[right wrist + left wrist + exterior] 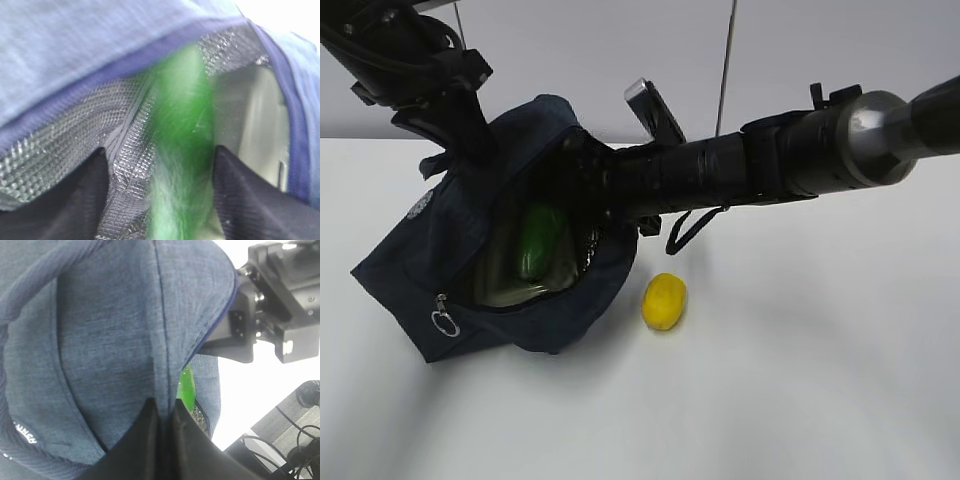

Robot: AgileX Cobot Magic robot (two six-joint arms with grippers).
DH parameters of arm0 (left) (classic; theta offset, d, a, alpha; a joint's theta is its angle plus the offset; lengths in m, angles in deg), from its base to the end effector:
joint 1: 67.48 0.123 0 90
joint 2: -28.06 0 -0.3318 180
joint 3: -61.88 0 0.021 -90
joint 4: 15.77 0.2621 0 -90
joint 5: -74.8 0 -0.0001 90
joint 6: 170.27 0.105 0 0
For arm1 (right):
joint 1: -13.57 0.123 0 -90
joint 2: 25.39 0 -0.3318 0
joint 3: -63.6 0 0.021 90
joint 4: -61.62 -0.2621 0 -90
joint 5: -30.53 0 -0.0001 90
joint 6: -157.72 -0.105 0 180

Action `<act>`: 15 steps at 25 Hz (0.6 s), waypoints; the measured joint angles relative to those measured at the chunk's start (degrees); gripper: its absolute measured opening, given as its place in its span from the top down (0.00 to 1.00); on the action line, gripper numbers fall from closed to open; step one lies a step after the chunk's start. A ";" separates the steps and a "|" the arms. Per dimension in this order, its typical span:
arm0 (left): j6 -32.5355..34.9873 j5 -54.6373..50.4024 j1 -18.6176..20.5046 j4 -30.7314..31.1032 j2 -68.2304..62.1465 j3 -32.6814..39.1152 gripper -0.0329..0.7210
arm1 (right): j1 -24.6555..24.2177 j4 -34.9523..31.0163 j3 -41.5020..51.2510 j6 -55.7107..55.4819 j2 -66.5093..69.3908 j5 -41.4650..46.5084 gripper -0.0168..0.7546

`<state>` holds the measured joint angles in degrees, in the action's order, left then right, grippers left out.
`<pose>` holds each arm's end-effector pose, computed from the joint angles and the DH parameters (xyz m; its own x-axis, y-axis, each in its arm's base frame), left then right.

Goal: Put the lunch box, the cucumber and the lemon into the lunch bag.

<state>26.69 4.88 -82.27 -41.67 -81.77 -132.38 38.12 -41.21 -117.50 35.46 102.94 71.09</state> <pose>0.3783 -0.1444 0.3388 -0.8738 0.3537 -0.3336 0.4637 0.8127 -0.3528 0.4269 0.2683 0.2053 -0.8979 0.2310 -0.3748 -0.2443 0.4468 0.8606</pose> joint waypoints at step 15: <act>0.18 -0.39 0.00 0.00 0.00 0.00 0.96 | -1.07 9.47 -0.36 -0.01 -1.49 2.87 0.34</act>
<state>26.88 4.49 -82.27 -41.67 -81.77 -132.38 37.05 -31.73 -117.87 35.45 101.44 73.96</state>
